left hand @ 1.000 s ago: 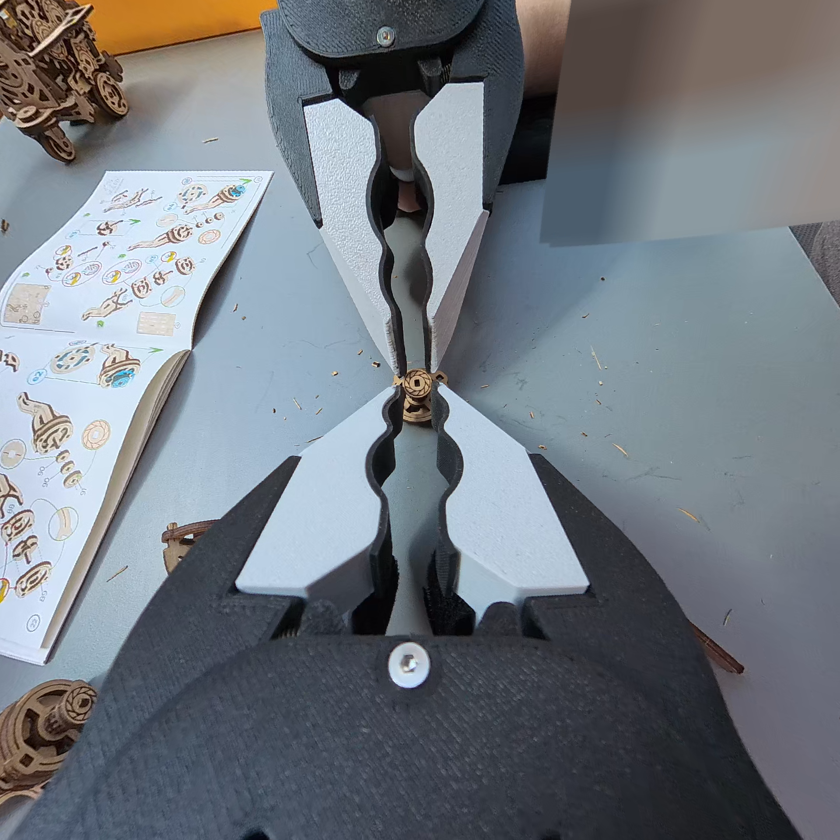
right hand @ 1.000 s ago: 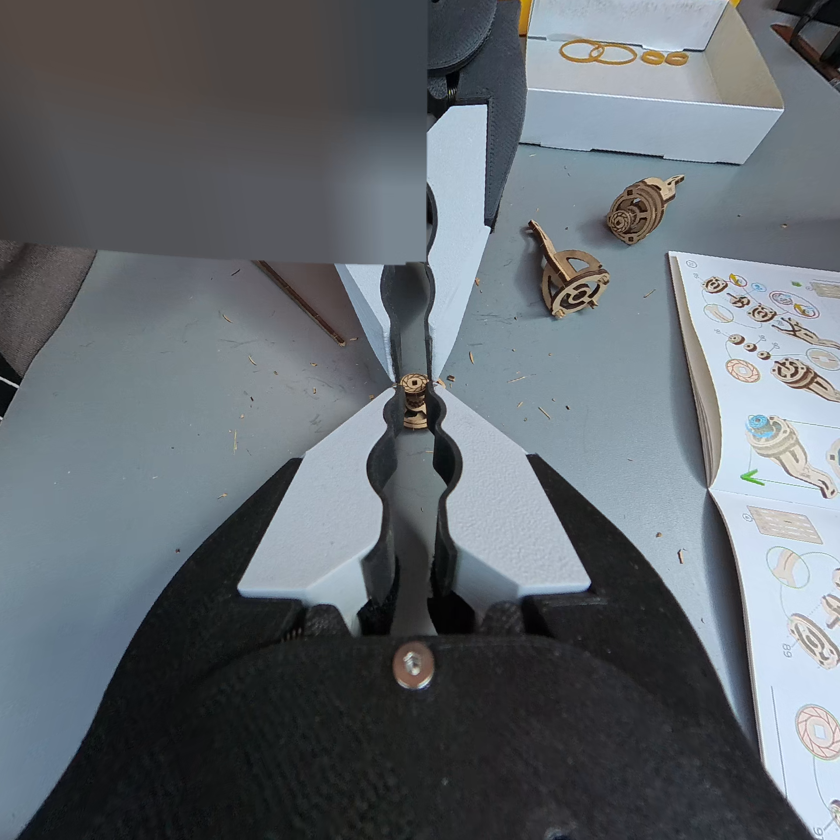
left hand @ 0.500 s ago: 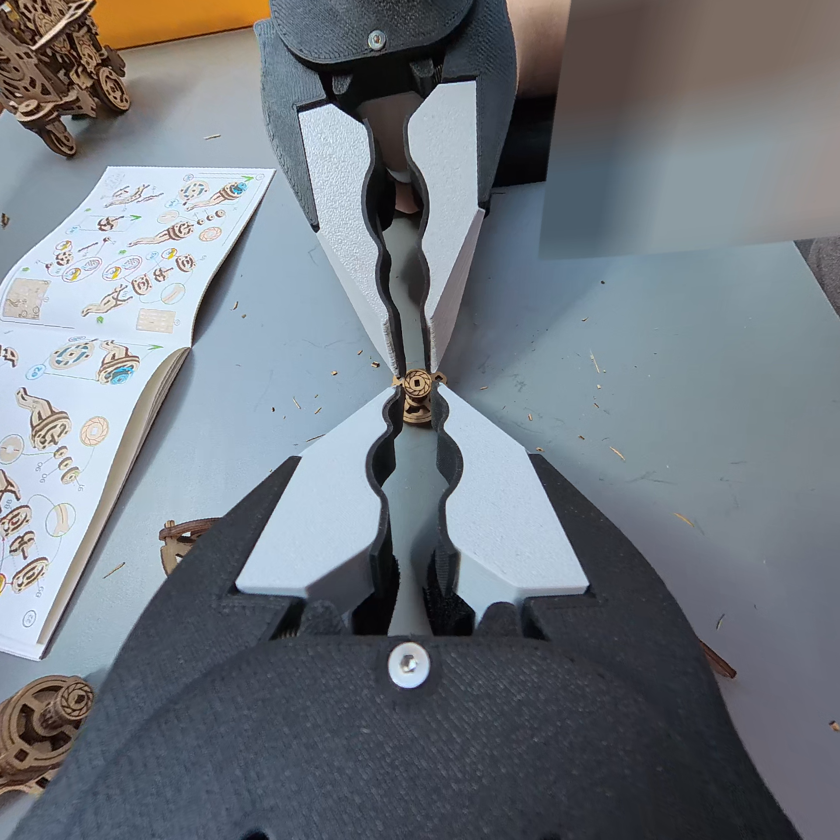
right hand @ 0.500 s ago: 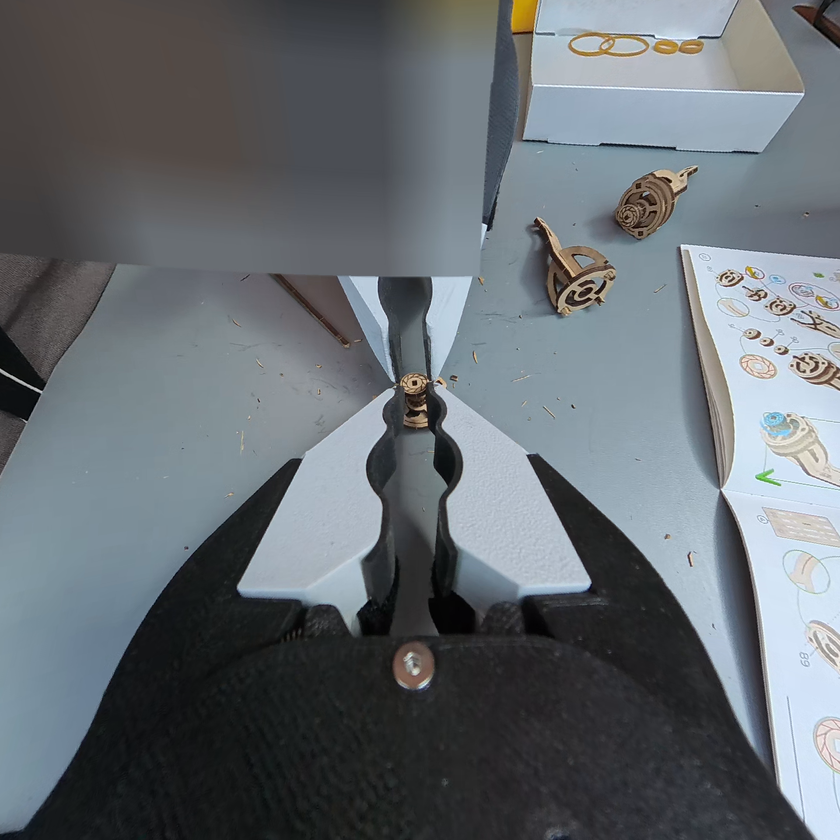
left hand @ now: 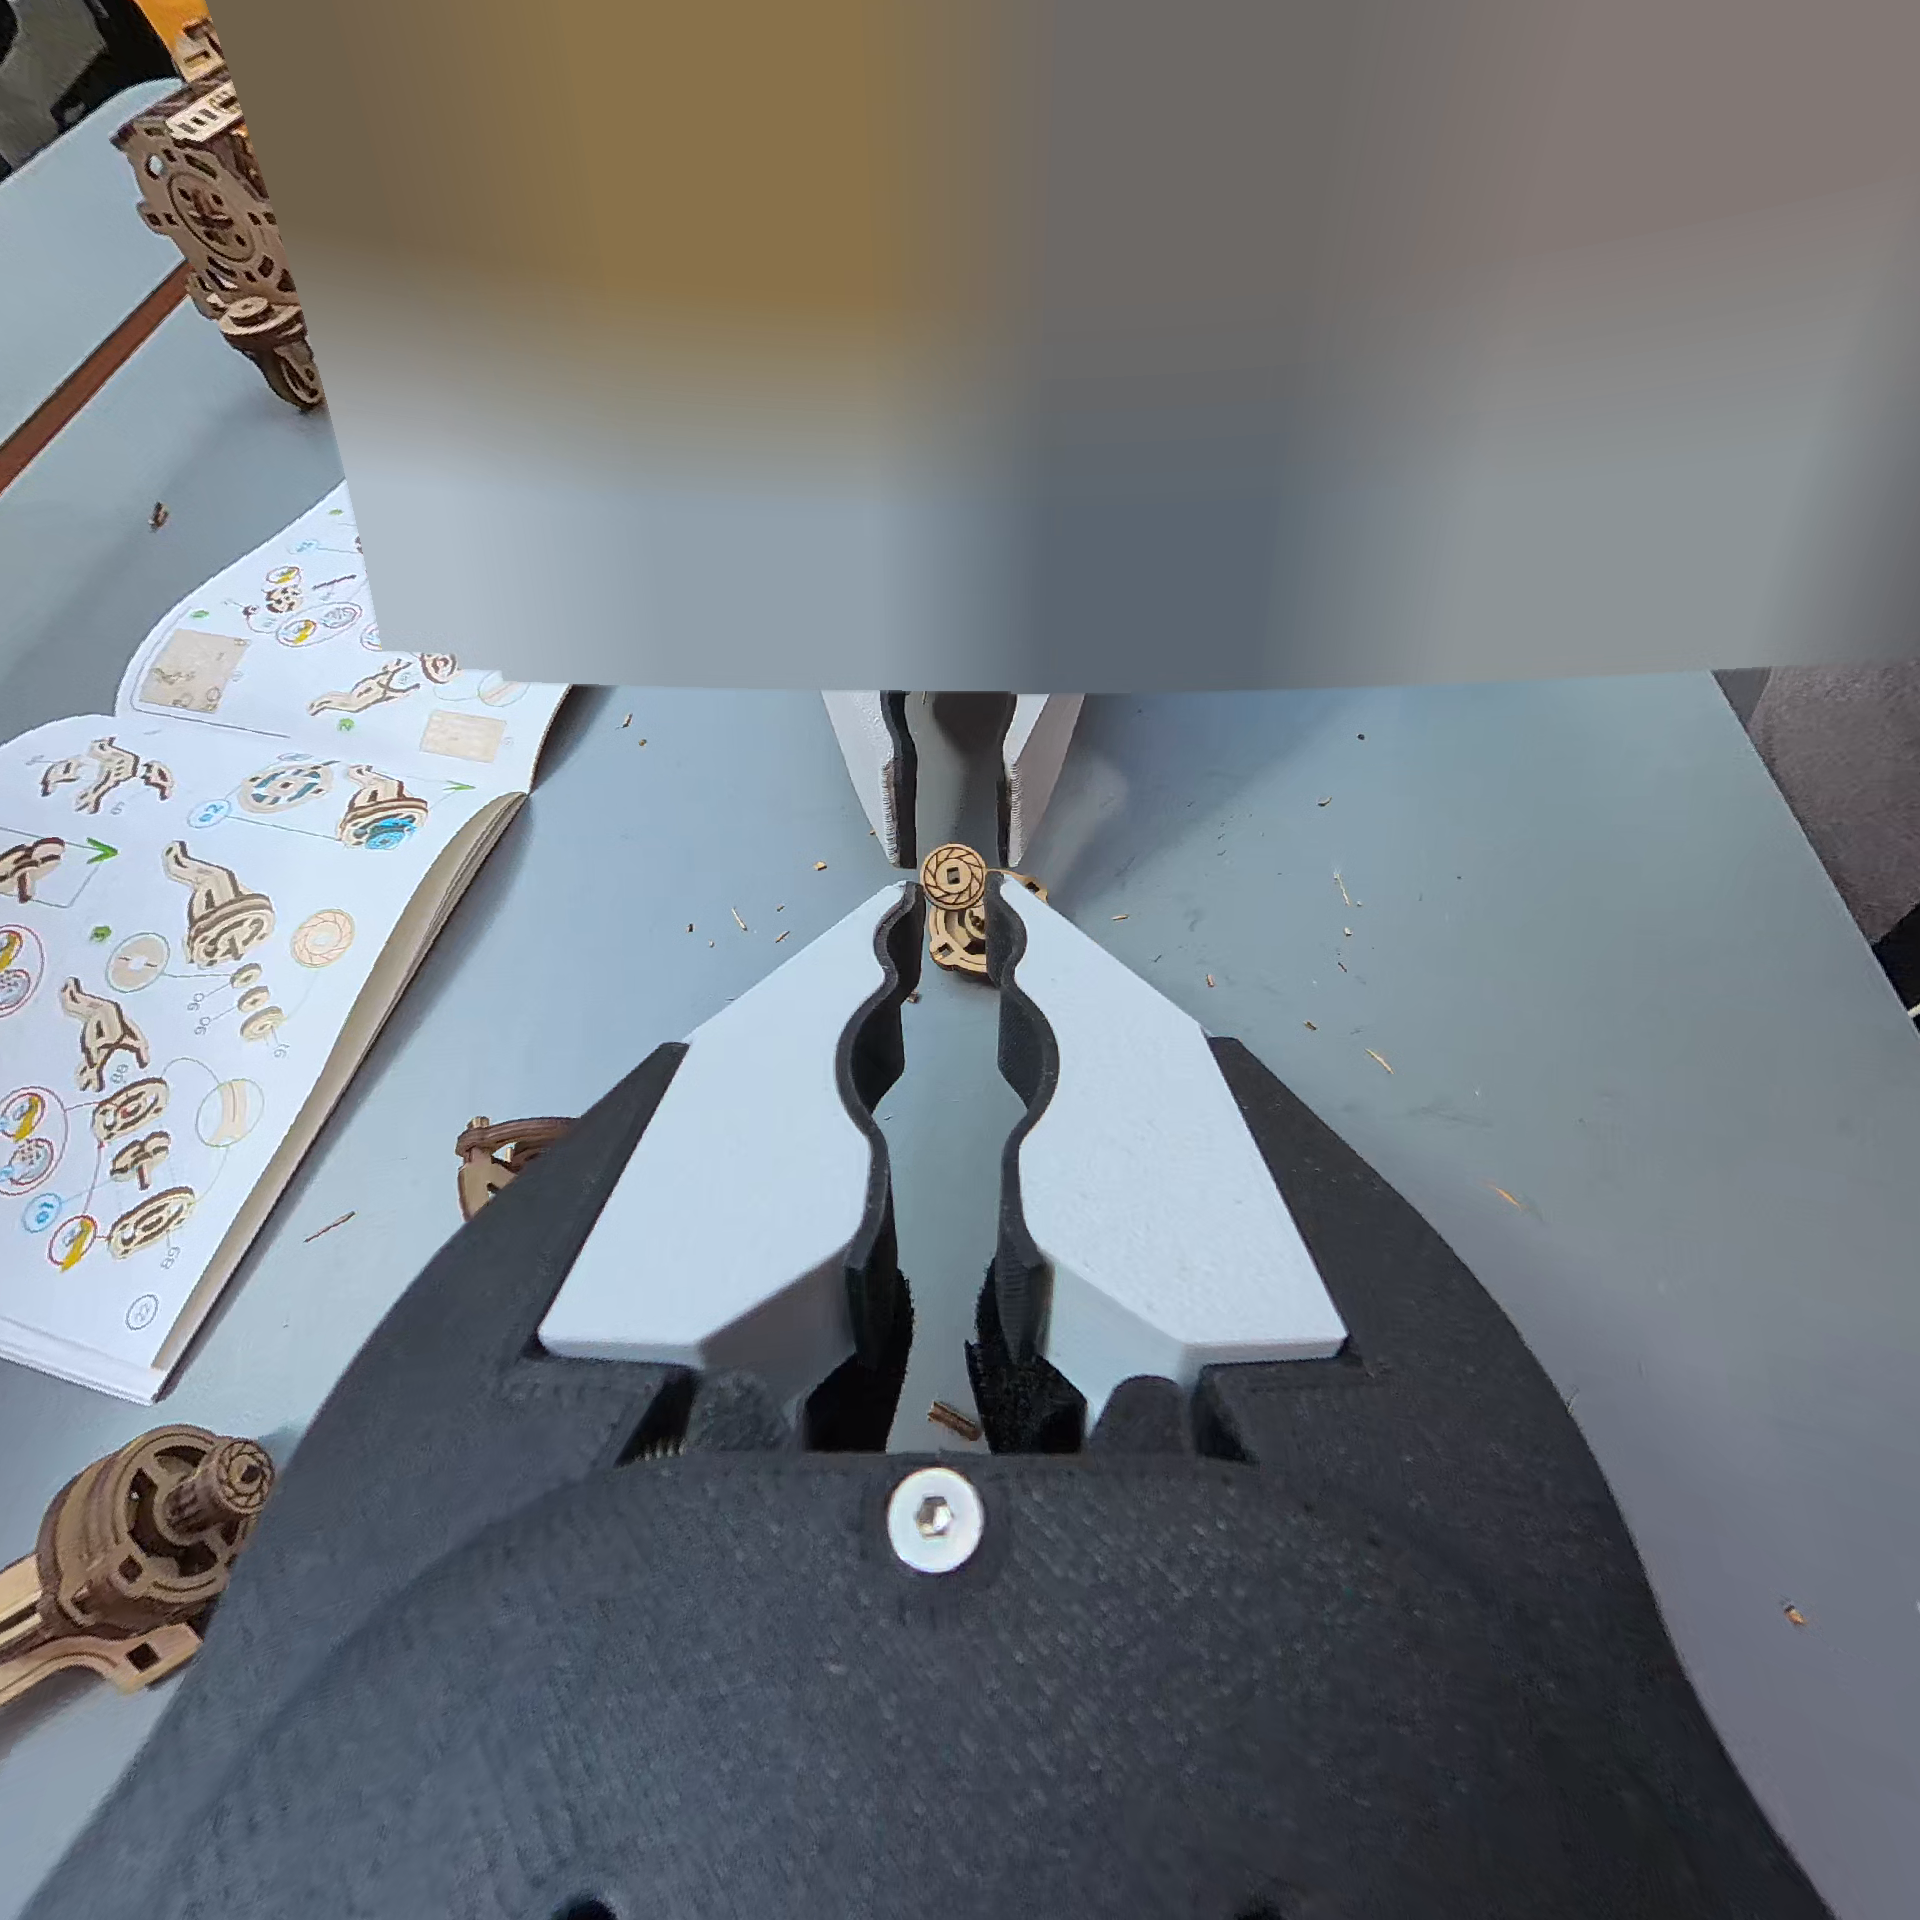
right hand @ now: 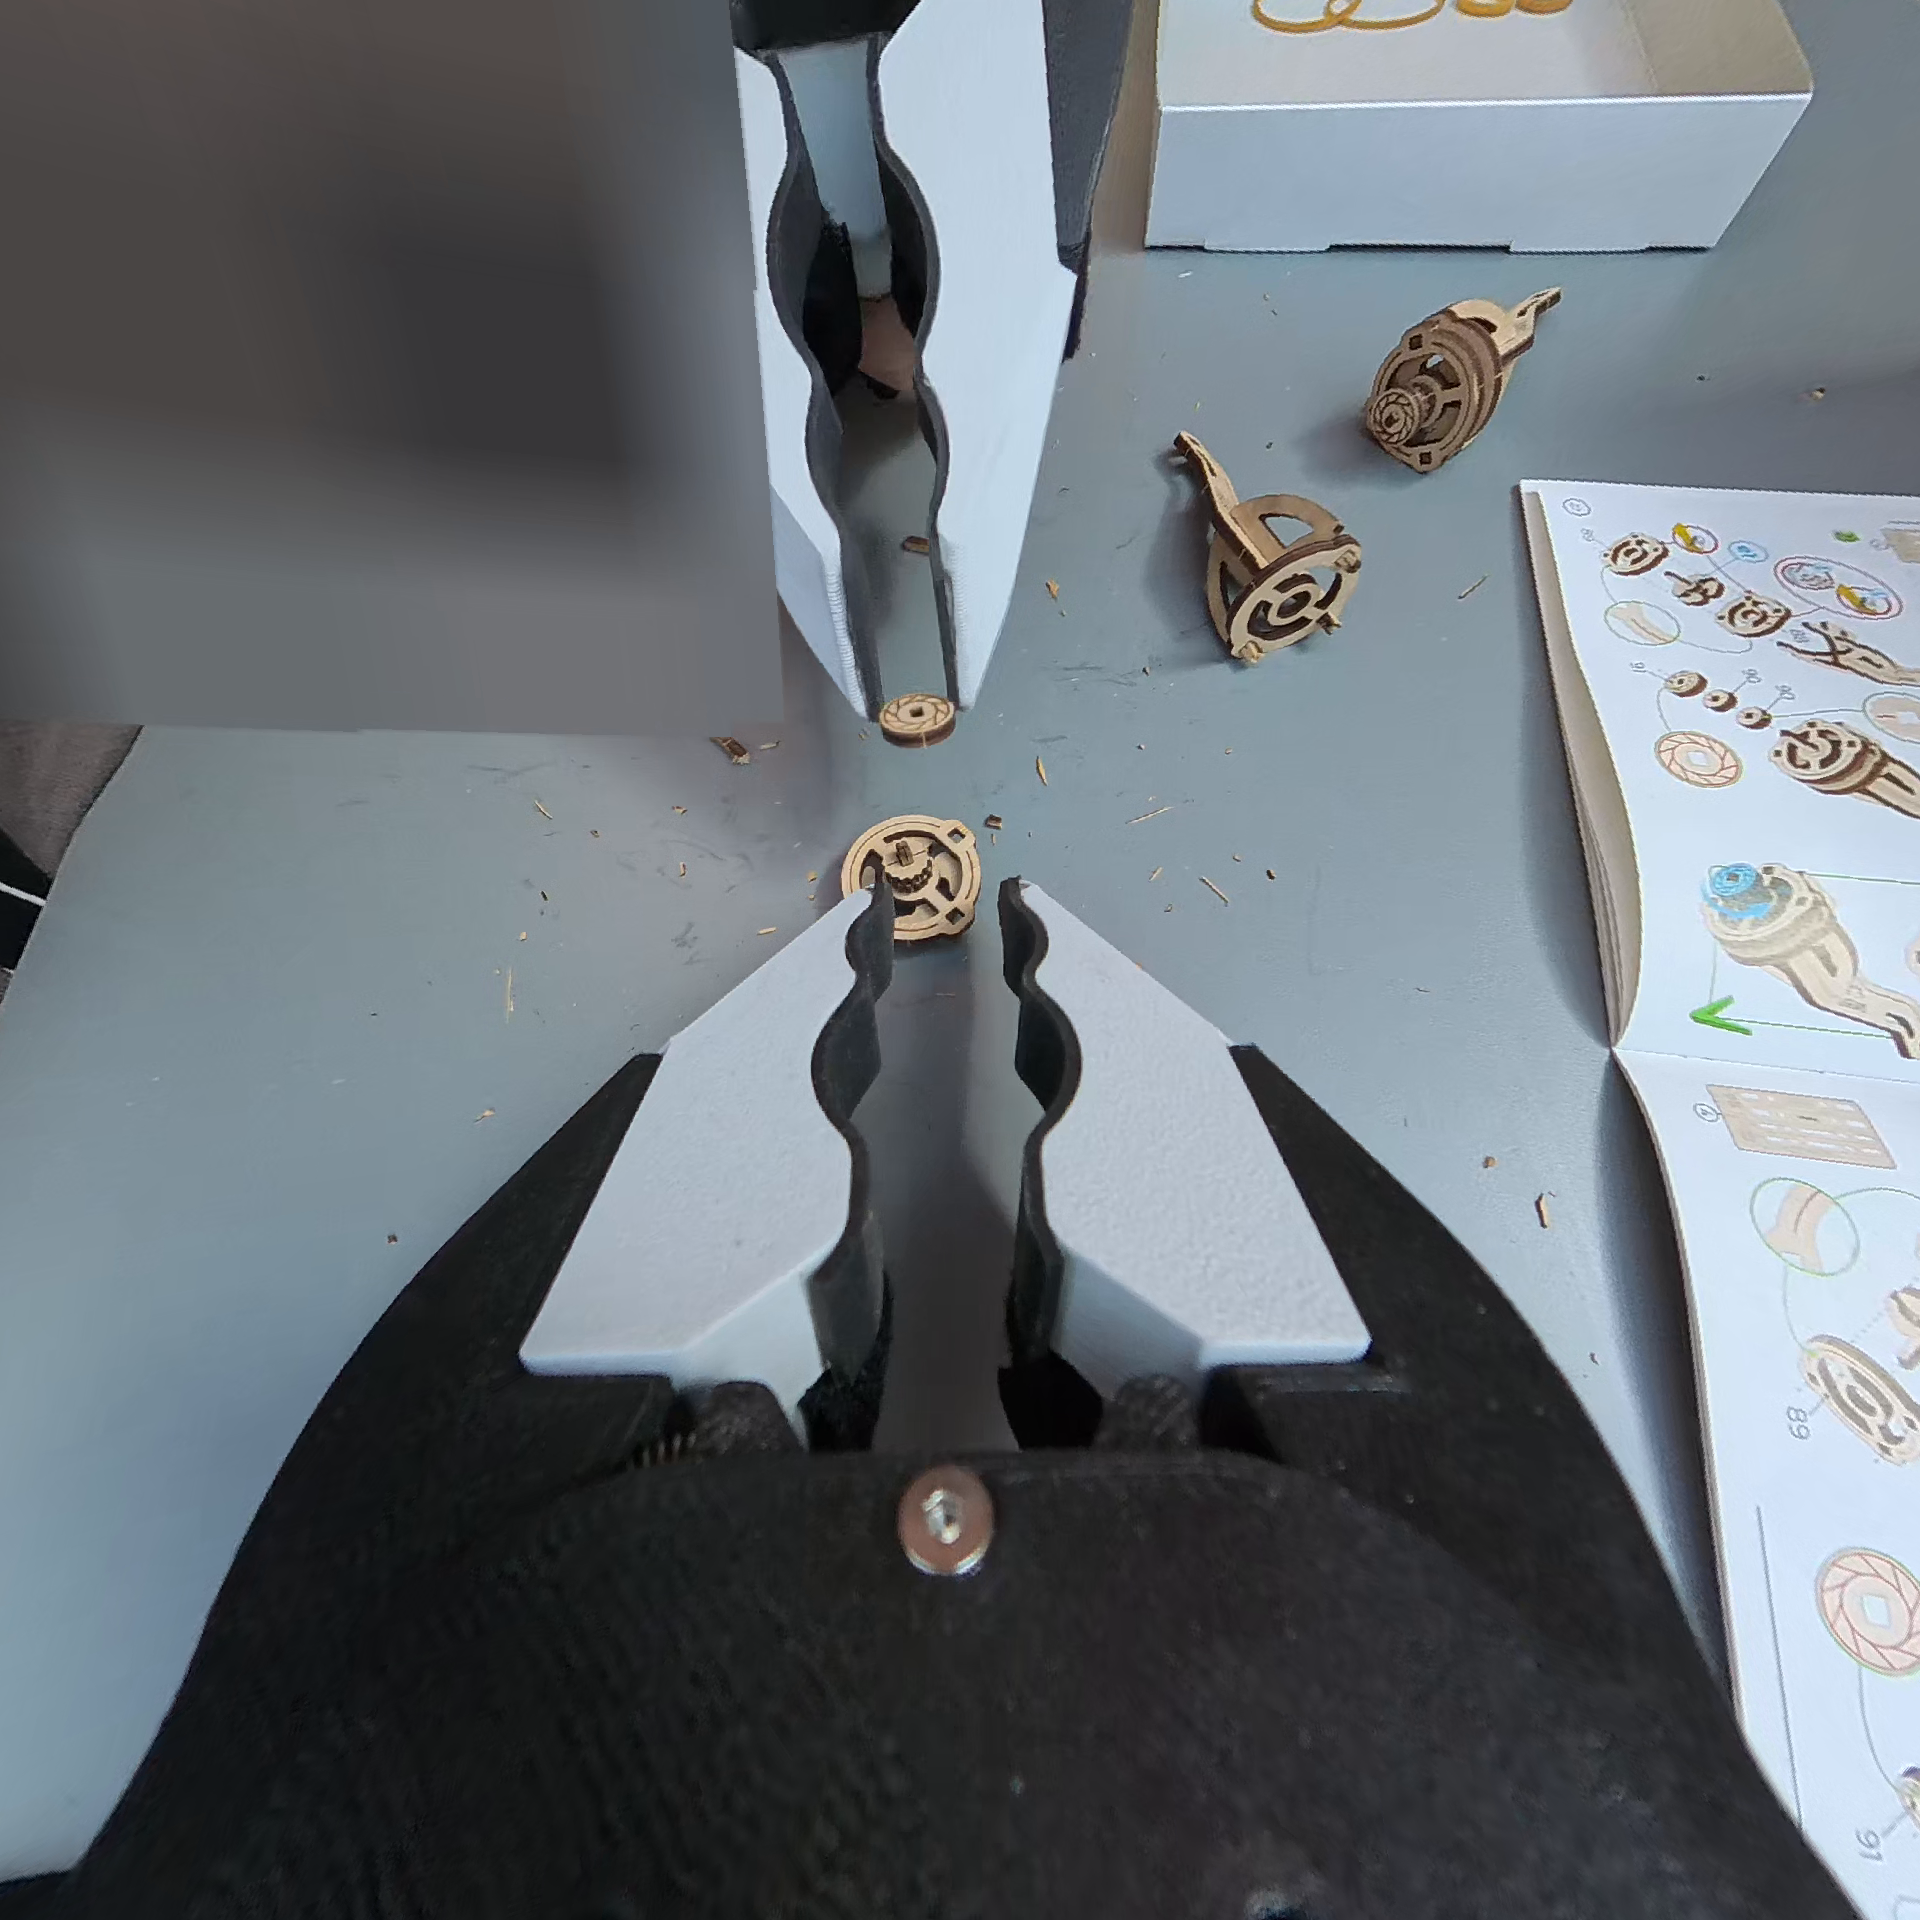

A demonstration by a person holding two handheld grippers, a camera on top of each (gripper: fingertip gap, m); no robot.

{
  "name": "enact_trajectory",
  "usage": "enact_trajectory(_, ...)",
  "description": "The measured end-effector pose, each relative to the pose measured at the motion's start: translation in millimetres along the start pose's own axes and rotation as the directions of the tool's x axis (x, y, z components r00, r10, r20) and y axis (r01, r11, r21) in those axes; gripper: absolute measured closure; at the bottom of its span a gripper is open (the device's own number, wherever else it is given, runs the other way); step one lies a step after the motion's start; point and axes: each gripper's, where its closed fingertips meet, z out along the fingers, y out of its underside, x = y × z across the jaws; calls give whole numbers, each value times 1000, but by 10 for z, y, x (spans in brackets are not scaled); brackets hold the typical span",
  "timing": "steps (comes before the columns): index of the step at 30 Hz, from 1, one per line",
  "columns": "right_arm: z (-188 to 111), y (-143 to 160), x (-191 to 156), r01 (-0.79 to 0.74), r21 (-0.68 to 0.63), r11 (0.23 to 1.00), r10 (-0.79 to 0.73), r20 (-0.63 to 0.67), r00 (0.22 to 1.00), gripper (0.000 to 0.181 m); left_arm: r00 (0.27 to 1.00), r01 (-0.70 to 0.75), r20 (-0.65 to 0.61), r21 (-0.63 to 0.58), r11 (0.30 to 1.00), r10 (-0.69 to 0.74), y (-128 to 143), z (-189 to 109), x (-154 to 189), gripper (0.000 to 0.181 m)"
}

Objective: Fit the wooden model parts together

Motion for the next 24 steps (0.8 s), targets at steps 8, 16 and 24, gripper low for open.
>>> enact_trajectory(8, -29, -40, -20, 22, 29, 999, -22, 3, 1000, 162, 997, -75, 20, -107, 991, 77, 99, 198, 92, 172)
enact_trajectory(16, -32, -60, 10, -38, 43, 998, 36, 32, 999, 169, 997, -67, 26, -106, 992, 70, 108, 185, 69, 172)
enact_trajectory(24, -30, -95, 18, -197, 55, 979, 190, 111, 975, 169, 998, -56, 27, -100, 993, 59, 103, 169, 66, 172)
